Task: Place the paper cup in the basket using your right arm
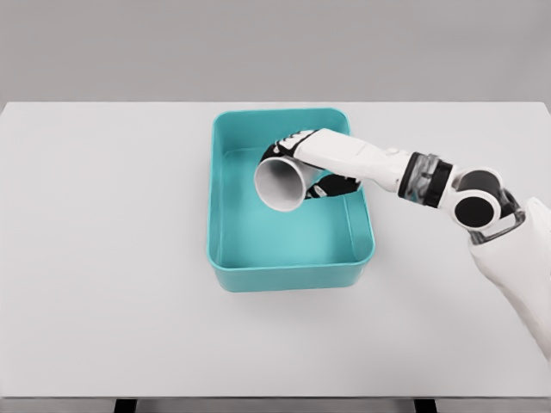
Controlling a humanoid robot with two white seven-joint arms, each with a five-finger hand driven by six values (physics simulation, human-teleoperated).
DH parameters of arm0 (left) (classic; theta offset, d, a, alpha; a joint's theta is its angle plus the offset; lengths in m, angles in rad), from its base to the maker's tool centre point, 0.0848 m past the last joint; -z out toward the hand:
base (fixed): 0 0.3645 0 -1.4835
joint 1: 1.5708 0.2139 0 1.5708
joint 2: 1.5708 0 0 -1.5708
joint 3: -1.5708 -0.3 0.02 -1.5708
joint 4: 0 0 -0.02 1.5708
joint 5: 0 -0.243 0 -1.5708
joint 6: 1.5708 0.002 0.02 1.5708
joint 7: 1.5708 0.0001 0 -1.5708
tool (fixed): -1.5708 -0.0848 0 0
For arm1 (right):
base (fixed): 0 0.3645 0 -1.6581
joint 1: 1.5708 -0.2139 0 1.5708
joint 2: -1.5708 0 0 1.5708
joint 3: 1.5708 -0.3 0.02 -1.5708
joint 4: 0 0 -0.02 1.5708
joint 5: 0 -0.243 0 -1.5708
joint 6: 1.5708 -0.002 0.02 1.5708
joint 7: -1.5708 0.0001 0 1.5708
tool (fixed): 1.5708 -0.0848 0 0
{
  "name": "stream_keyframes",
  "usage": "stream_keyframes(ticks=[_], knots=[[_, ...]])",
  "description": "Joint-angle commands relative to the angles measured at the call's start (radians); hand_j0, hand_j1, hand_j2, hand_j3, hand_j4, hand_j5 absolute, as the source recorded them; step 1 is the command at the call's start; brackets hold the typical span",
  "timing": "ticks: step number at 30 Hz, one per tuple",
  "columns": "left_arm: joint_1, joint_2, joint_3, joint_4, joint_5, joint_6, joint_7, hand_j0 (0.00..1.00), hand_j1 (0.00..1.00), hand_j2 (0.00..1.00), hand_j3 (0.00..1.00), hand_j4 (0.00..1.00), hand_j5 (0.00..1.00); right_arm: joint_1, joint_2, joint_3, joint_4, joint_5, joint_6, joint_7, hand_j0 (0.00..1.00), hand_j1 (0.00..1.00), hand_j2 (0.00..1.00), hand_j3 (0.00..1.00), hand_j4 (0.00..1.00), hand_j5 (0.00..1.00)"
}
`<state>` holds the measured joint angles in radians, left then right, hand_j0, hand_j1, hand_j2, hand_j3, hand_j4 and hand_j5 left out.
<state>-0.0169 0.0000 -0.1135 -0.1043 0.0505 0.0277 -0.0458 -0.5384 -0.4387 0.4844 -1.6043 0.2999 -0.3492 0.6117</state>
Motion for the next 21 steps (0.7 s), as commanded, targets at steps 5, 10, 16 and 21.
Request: stream_keyframes(ticks=[5, 10, 16, 21], knots=[[-0.002, 0.0, 0.0, 0.0, 0.0, 0.001, 0.0, 1.0, 1.0, 1.0, 1.0, 1.0, 1.0, -0.014, -0.008, 0.062, 0.032, 0.018, 0.003, -0.001, 0.46, 0.46, 0.46, 0.46, 0.46, 0.46], [-0.002, 0.0, 0.0, 0.0, 0.0, 0.0, 0.0, 1.0, 1.0, 1.0, 1.0, 1.0, 1.0, -0.075, -0.011, 0.157, 0.096, 0.03, 0.003, -0.001, 0.46, 0.46, 0.46, 0.46, 0.46, 0.46], [-0.002, 0.0, 0.0, 0.0, 0.0, 0.0, 0.0, 1.0, 1.0, 1.0, 1.0, 1.0, 1.0, -0.089, -0.014, 0.192, 0.116, 0.056, 0.006, -0.001, 0.48, 0.48, 0.48, 0.48, 0.48, 0.48], [-0.002, 0.0, 0.0, 0.0, 0.0, 0.0, 0.0, 1.0, 1.0, 1.0, 1.0, 1.0, 1.0, -0.097, -0.014, 0.191, 0.113, 0.087, 0.013, -0.001, 0.76, 0.76, 0.76, 0.76, 0.76, 0.76]])
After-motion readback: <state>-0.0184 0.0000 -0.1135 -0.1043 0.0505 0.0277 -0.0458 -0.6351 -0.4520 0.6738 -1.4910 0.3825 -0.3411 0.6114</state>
